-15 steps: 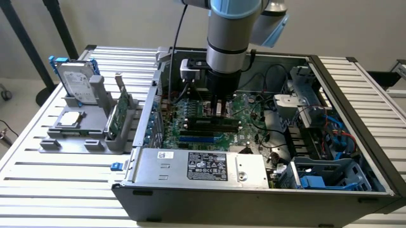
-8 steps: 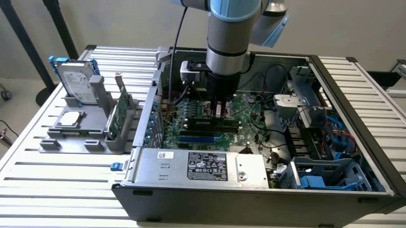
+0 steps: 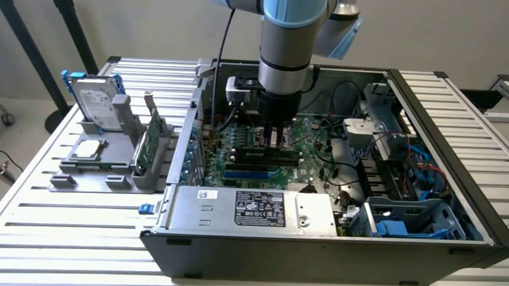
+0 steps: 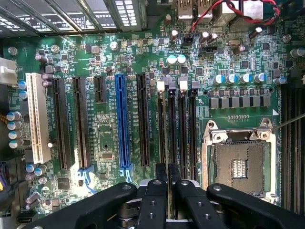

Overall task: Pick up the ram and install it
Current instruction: 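Insert the ram into the slot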

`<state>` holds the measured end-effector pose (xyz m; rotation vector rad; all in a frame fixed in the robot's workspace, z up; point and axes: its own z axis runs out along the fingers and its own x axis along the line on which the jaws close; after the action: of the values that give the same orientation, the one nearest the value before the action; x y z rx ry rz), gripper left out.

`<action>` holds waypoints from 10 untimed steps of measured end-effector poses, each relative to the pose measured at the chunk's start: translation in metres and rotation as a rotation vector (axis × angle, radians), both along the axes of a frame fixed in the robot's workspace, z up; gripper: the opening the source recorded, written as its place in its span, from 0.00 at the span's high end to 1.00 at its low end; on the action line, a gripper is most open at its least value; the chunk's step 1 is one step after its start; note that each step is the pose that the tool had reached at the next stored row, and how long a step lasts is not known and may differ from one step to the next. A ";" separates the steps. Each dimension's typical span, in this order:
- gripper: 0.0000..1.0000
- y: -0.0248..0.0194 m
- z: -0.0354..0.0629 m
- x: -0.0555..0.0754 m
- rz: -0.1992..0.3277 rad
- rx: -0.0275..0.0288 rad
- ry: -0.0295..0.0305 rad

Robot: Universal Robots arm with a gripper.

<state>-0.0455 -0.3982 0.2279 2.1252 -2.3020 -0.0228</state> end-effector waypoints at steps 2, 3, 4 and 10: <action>0.86 0.0000 0.0000 0.000 -0.003 0.0001 -0.0001; 0.86 0.0000 0.0000 0.000 -0.005 0.0000 -0.0001; 0.86 0.0000 -0.0001 0.000 -0.006 0.0001 -0.0001; 0.86 -0.0002 -0.0014 0.000 -0.009 0.0002 -0.0016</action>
<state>-0.0455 -0.3984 0.2265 2.1155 -2.3128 -0.0215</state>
